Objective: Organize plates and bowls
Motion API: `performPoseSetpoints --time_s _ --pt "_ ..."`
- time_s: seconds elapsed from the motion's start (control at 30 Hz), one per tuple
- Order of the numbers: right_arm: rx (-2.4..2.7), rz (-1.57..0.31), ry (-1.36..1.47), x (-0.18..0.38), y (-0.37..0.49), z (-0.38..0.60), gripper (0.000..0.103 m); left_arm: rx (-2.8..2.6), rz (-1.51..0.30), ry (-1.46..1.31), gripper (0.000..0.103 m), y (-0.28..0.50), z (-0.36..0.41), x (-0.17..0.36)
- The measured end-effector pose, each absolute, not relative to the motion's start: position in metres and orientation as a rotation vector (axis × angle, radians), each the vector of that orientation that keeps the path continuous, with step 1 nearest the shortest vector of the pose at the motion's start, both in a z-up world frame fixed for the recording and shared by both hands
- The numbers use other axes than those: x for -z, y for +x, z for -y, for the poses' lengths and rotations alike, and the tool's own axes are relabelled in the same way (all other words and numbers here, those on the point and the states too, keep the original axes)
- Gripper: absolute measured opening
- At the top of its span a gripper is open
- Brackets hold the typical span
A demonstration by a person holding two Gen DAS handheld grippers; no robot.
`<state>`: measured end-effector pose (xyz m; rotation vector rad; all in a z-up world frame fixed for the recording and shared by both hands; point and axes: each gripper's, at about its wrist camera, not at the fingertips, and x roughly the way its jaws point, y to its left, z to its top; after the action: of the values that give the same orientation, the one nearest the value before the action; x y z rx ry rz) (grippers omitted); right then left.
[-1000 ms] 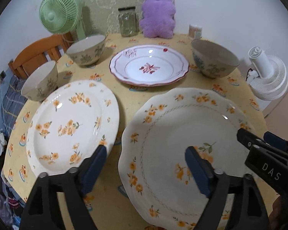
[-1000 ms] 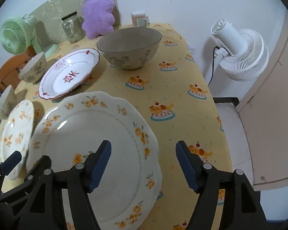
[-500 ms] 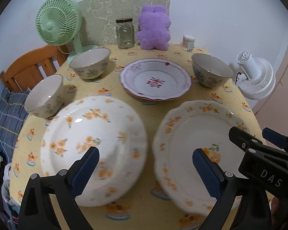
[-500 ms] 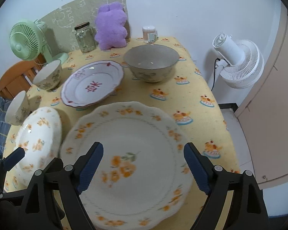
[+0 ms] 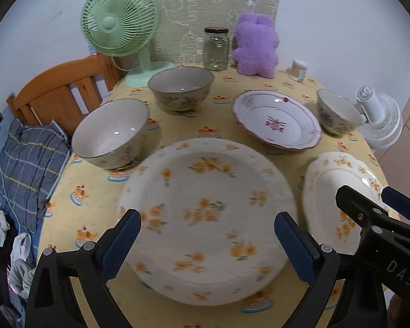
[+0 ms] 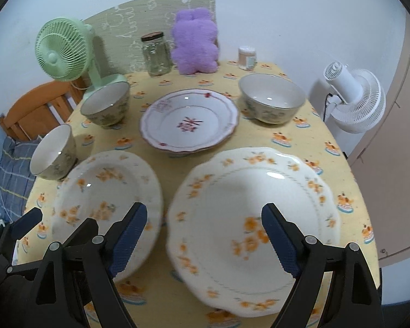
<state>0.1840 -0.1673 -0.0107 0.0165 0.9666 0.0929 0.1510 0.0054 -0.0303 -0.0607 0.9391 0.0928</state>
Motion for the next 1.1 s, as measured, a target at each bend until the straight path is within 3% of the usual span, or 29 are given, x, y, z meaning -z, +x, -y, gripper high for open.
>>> performPoseSetpoints --time_s 0.3,0.63,0.8,1.1 --pt "-0.103 -0.973 0.015 0.024 0.190 0.119 0.087 -0.094 -0.943 -0.044 0.099 0.158 -0.047 0.045" --pt "-0.078 -1.029 0.010 0.056 0.201 0.090 0.065 -0.079 -0.998 -0.022 0.097 0.172 -0.070 0.074" --pt "-0.053 -1.073 0.030 0.071 0.207 0.090 0.061 -0.050 -1.024 -0.013 0.095 0.177 -0.070 0.085" --pt "-0.026 -1.074 -0.015 0.078 0.215 0.081 0.060 -0.025 -1.054 -0.022 0.079 0.189 -0.072 0.094"
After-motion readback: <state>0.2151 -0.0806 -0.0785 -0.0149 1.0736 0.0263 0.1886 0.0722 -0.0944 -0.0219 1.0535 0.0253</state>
